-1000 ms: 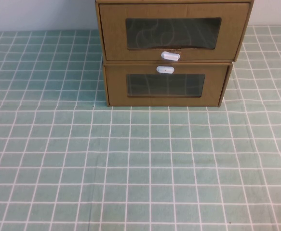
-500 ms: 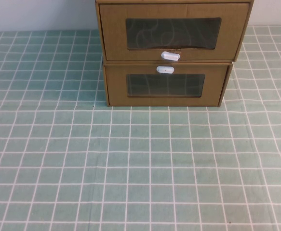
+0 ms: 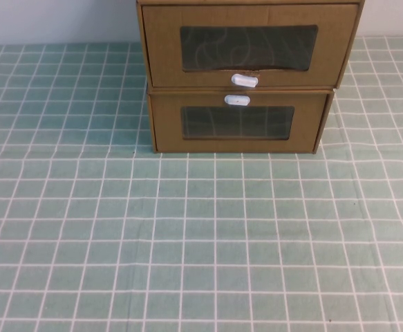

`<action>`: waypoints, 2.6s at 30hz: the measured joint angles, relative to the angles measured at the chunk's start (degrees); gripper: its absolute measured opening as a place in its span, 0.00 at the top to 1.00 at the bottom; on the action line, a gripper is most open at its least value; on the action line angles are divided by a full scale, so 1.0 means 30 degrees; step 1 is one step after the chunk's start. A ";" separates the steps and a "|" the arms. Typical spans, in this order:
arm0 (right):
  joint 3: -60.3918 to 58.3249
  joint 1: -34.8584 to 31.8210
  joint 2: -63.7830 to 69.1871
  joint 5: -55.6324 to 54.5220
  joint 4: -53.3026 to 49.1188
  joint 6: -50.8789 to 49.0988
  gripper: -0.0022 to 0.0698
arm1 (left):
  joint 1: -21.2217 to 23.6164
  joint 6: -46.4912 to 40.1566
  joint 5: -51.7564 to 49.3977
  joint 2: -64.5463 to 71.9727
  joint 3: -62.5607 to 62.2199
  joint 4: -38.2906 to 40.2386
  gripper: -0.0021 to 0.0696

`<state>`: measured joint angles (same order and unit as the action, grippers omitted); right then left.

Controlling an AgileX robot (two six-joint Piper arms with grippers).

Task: Open the shoe box
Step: 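Pull the top drawer of the cardboard box fully open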

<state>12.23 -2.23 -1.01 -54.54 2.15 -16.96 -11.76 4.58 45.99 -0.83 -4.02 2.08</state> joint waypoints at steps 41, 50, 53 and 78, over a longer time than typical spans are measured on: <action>1.2914 0.0801 2.0271 1.5892 -3.2356 -2.1427 0.99 | -0.1739 0.3417 -1.4945 2.2199 -2.0008 -0.5697 0.98; 1.5106 0.0772 2.3616 3.0674 -1.0218 -0.1303 0.99 | -0.5548 0.0174 -1.7304 2.5568 -2.4979 -0.8602 0.98; 1.6153 0.1832 2.5510 3.2226 -0.3245 0.6102 0.99 | -0.6264 -0.0182 -1.8244 2.7421 -2.6947 -0.8643 0.98; 1.4125 1.3860 2.7426 1.9315 -0.0718 1.7909 0.99 | -0.1845 -1.7416 -3.4672 4.0218 -4.0651 1.6566 0.98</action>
<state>54.60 39.35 81.27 3.41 0.00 36.77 -17.30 -47.67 -58.03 119.82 -125.98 51.78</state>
